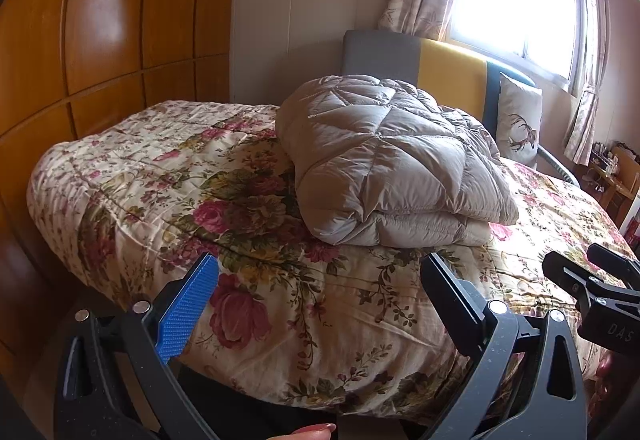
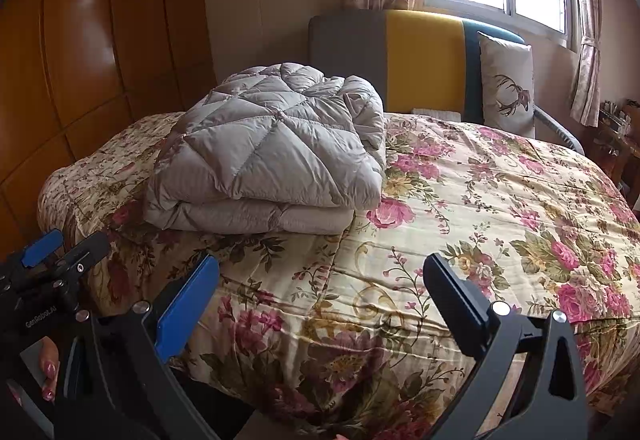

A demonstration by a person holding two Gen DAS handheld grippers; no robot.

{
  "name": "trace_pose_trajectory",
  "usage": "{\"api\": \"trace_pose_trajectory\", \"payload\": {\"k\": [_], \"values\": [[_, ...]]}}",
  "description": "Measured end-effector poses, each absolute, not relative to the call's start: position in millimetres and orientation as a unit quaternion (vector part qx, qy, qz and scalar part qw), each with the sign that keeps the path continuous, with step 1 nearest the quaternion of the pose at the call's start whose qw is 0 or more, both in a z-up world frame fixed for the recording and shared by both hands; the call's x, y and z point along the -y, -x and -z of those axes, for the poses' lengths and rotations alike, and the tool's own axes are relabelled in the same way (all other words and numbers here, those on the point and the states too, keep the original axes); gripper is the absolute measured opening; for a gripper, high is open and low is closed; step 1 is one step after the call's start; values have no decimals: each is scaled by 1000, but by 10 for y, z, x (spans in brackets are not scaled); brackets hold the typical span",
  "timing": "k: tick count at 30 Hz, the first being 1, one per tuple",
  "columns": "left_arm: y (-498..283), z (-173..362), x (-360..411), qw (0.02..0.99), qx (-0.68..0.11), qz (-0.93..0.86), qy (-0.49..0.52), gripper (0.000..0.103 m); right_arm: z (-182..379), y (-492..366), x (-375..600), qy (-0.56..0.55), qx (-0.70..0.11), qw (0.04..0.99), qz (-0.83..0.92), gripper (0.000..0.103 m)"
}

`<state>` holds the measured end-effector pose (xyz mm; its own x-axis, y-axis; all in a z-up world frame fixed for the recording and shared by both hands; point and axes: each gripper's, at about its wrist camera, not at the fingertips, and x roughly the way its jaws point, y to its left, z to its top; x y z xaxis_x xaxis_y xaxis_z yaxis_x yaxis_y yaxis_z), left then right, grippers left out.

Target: Fold large clothes

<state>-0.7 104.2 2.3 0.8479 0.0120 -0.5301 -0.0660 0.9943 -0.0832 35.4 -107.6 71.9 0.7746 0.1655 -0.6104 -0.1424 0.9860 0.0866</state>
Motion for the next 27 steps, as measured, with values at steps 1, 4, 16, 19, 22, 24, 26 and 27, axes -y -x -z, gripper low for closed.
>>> {"api": "trace_pose_trajectory", "payload": {"k": [1, 4, 16, 19, 22, 24, 26, 27], "values": [[8, -24, -1041, 960, -275, -20, 49, 100, -715, -355, 1076, -18, -326, 942, -82, 101], [7, -23, -1037, 960, -274, -20, 48, 100, -711, -357, 1066, -17, -327, 941, -83, 101], [-3, -17, -1035, 960, -274, -20, 49, 100, -703, -357, 1060, -19, -327, 941, -85, 101], [-2, -13, -1023, 960, -274, -19, 47, 100, -684, -364, 1056, -19, -331, 940, -85, 101], [-1, -15, -1022, 960, -274, -19, 47, 100, -683, -364, 1058, -19, -330, 940, -85, 101], [-2, -14, -1022, 961, -274, -19, 47, 100, -681, -364, 1059, -19, -330, 940, -85, 101], [0, -14, -1018, 960, -274, -19, 46, 100, -677, -367, 1060, -19, -331, 940, -85, 101], [2, -16, -1023, 961, -274, -19, 47, 100, -675, -368, 1060, -19, -331, 939, -85, 101]]}}
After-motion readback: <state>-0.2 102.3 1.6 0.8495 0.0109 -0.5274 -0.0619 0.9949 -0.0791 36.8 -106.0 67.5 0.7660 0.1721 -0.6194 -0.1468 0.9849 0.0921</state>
